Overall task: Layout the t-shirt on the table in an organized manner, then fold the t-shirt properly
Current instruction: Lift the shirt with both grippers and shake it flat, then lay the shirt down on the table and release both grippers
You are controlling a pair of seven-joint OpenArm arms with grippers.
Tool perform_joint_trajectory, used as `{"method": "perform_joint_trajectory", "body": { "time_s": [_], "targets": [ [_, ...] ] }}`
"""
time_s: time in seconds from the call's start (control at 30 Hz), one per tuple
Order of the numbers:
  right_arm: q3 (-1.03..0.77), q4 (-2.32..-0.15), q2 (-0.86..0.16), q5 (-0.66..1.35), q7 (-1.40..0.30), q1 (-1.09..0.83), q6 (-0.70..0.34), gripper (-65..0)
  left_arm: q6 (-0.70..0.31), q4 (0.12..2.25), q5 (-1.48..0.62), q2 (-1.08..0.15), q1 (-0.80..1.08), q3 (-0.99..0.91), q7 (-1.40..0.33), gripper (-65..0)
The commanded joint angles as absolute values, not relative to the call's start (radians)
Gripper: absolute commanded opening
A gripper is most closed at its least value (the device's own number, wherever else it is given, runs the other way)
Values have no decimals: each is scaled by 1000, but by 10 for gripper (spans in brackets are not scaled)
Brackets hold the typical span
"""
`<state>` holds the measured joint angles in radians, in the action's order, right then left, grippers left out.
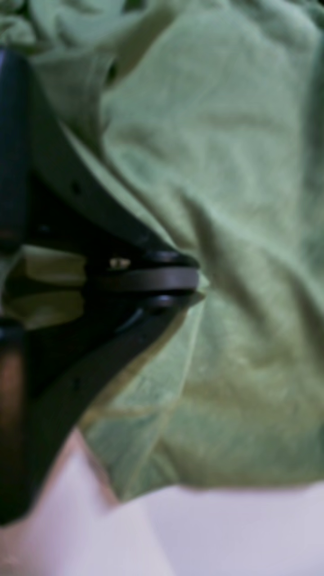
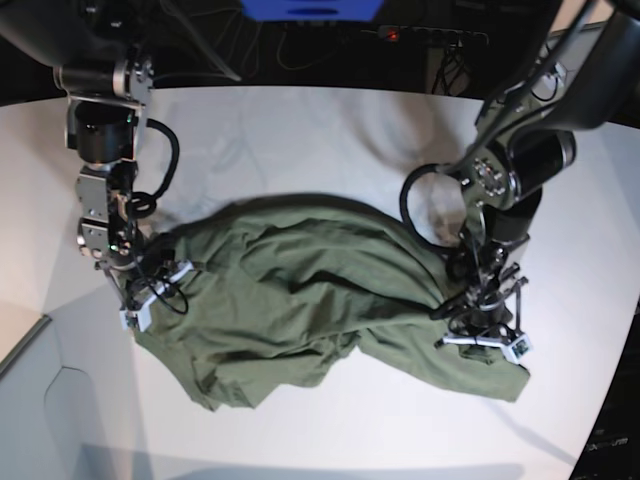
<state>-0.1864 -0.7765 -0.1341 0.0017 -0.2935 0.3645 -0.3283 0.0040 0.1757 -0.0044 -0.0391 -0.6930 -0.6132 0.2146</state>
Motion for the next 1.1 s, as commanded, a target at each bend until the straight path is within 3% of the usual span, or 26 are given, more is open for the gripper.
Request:
{"method": "perform_joint_trajectory", "body": {
  "time_s": [0.0,0.27,0.47,0.67,0.9,1.07],
  "targets": [
    [-191,-820,-151,5,-278,386,-317,-650,-4,188,-7,-41,-719,-611,234,-649],
    [-311,-1233,-134,5,-286,150,-317,-650,-4,437,-8,8,-536,-615,216,-649],
    [-386,-1478,-65,5,-280,-38,-317,-650,-5,1020,-54,110,-291,-611,-31,-649],
    [-444,-1636,-13,5,-280,-162,-317,-650,-5,1472,-219,122,-81,-615,-263,-649],
    [-464,-1692,-5,7,-275,-255,-328,-650,-4,1679,-414,54,166,-618,-302,-649],
    [-512,-1739,21,7,-275,-291,-421,-650,-4,1682,-532,1,271,-654,-300,-649]
  ]
}}
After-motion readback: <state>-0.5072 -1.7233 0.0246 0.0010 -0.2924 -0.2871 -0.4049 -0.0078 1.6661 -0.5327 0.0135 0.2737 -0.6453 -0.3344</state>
